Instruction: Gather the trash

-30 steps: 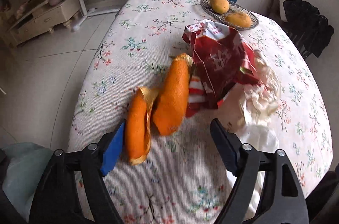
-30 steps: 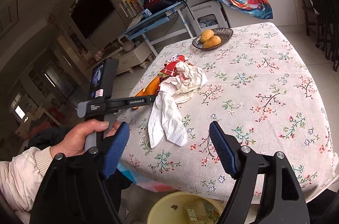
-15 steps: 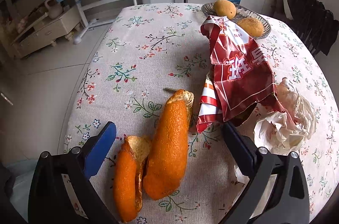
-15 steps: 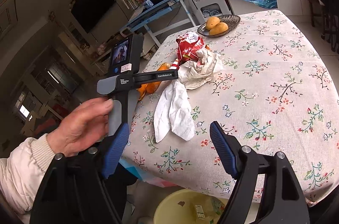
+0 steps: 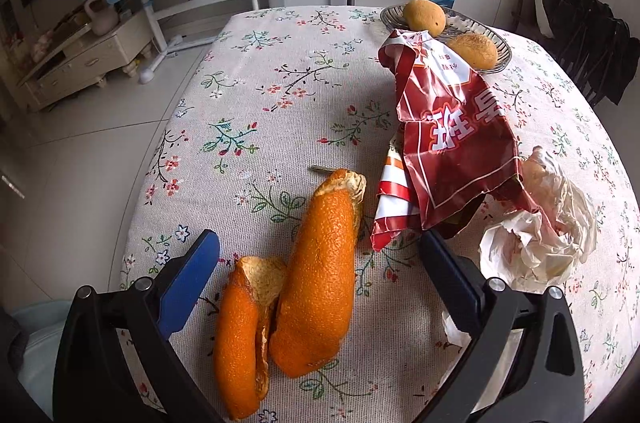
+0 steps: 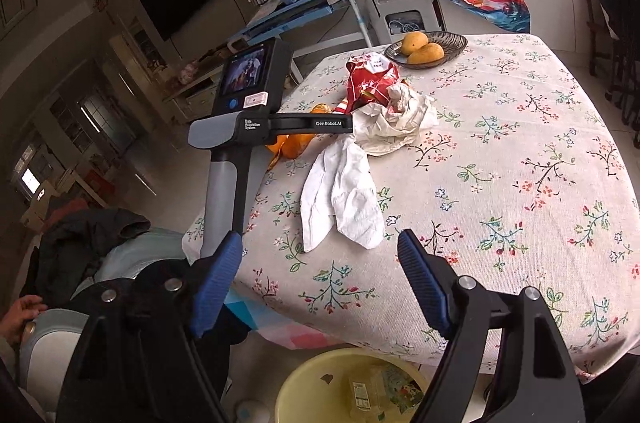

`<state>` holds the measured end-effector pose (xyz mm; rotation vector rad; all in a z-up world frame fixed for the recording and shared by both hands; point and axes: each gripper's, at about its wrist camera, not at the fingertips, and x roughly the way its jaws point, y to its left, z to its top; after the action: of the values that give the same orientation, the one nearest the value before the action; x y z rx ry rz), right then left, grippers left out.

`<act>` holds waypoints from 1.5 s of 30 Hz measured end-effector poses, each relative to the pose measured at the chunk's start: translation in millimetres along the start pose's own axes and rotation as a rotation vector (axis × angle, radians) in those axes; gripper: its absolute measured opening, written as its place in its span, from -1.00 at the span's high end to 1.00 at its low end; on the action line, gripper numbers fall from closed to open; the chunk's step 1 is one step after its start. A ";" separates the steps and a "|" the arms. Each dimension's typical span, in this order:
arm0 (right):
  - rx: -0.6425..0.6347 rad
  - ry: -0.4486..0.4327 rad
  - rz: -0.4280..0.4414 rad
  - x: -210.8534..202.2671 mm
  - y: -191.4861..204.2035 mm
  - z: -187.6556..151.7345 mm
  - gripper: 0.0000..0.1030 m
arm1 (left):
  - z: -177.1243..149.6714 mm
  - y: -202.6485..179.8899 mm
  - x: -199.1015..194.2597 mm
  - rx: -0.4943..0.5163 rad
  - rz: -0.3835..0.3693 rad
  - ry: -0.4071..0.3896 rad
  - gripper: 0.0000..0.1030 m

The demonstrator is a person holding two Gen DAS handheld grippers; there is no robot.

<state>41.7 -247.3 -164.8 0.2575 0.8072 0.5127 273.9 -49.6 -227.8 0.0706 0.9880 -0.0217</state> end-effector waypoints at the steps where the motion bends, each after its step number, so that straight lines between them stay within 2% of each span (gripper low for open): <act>1: -0.008 0.000 -0.013 0.2 0.4 -0.6 -0.49 | -0.3 0.7 0.0 0.000 0.000 0.000 -0.87; 7: -0.017 0.025 -0.066 6.6 -4.4 -5.4 -0.49 | -0.1 0.2 0.1 0.000 0.000 0.000 -0.87; 13: -0.046 0.053 -0.082 15.4 -0.6 -9.0 -0.49 | -0.1 0.3 0.1 0.000 0.000 0.000 -0.87; 45: -0.066 0.092 -0.057 25.6 7.1 -16.6 -0.52 | 0.0 0.3 0.3 0.000 -0.001 0.000 -0.87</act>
<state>41.8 -227.3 -188.9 0.1504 0.8827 0.4991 274.1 -49.3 -228.0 0.0705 0.9877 -0.0223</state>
